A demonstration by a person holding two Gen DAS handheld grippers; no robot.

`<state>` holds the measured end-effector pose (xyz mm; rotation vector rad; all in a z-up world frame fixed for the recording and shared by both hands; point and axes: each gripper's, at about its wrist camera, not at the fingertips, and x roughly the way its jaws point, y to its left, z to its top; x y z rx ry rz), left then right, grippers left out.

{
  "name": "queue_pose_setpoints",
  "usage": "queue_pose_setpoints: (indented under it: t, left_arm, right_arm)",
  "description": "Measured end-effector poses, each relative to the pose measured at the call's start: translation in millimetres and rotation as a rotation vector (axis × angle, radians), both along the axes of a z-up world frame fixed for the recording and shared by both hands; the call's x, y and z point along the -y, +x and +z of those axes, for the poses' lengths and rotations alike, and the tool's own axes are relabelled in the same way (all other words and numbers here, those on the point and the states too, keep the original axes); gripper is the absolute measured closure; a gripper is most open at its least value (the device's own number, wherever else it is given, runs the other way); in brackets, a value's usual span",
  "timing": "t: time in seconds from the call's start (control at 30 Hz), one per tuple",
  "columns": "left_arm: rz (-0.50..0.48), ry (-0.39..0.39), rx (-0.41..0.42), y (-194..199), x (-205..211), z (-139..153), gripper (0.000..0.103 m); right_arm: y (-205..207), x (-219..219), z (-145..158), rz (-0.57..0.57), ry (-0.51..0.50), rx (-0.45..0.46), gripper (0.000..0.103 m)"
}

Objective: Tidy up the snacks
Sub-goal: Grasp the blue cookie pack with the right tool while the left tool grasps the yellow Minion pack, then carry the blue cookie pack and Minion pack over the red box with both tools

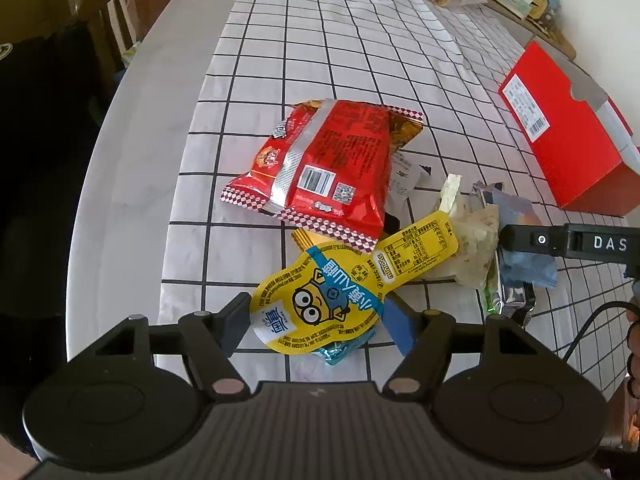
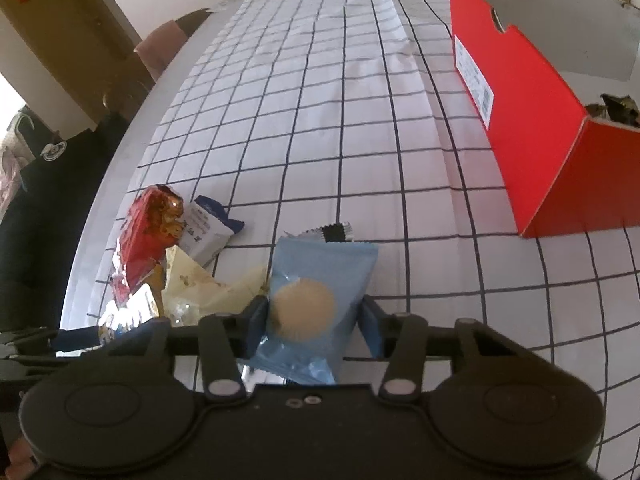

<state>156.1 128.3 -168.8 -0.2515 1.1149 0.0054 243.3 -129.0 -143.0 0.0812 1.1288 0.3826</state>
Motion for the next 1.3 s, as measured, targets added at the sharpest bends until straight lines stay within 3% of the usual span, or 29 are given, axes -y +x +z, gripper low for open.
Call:
queue_pose_setpoints:
  t: [0.3,0.77,1.3]
  left_arm:
    - [0.038,-0.013,0.012,-6.8,-1.2,8.6,0.033]
    - [0.035,-0.023,0.079,-13.9,18.9,53.3,0.033]
    - [-0.122,-0.005,0.186,29.1,119.7,114.3,0.033]
  right_arm:
    - [-9.4,8.0,10.5,0.007,0.014,0.028,0.059]
    - [-27.2,37.8,57.7,0.020,0.041,0.097,0.059]
    - [-15.4,123.2,111.5,-0.041,0.049,0.213,0.059]
